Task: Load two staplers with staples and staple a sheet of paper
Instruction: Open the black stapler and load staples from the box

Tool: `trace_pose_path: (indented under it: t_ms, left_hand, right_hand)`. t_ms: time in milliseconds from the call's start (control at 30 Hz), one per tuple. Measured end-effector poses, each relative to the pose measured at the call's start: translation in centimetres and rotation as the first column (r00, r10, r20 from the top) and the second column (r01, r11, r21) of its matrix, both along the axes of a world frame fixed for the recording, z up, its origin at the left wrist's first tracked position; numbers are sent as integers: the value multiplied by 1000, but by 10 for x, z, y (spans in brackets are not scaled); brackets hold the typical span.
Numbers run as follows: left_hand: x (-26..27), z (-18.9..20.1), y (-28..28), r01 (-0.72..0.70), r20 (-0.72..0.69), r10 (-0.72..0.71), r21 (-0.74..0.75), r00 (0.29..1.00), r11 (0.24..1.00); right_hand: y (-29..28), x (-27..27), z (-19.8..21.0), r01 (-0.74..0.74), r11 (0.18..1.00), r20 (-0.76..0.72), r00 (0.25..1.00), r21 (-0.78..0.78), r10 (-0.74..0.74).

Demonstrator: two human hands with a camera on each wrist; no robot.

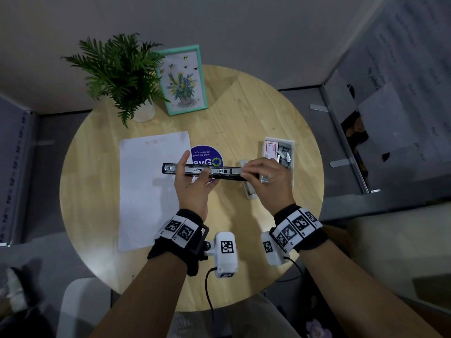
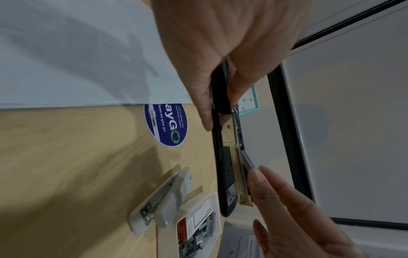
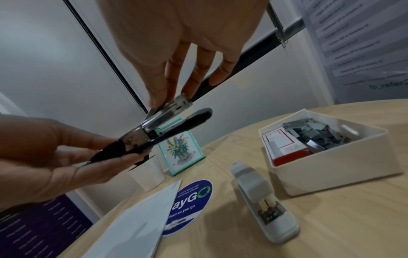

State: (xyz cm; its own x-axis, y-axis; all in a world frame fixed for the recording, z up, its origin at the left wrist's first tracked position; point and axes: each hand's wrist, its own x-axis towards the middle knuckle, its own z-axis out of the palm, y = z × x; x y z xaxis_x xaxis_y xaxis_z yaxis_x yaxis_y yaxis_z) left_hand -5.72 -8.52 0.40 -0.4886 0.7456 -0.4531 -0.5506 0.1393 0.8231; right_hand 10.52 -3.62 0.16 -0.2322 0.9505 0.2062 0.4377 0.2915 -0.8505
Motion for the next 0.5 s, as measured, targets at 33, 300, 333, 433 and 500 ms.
trace_pose_path:
  t_ms: [33, 300, 333, 433, 500]
  left_hand:
    - [0, 0, 0, 1, 1, -1, 4, 1000, 1000]
    - [3, 1, 1, 4, -16, -3, 8, 1000, 1000]
    - [3, 1, 2, 3, -15, -3, 7, 1000, 1000]
    - [3, 1, 3, 0, -15, 0, 8, 1000, 1000]
    - [2, 1, 4, -4, -14, 4, 5, 1000, 1000]
  right_hand:
    - [0, 0, -1, -3, 1000, 11, 1000, 19, 3]
    - [-1, 0, -8, -65, 989, 266, 964, 135, 27]
    - [-2, 0, -8, -73, 988, 285, 958, 133, 33]
    - [-3, -1, -6, -89, 990, 334, 941, 111, 47]
    - [-2, -1, -4, -91, 994, 363, 930, 67, 61]
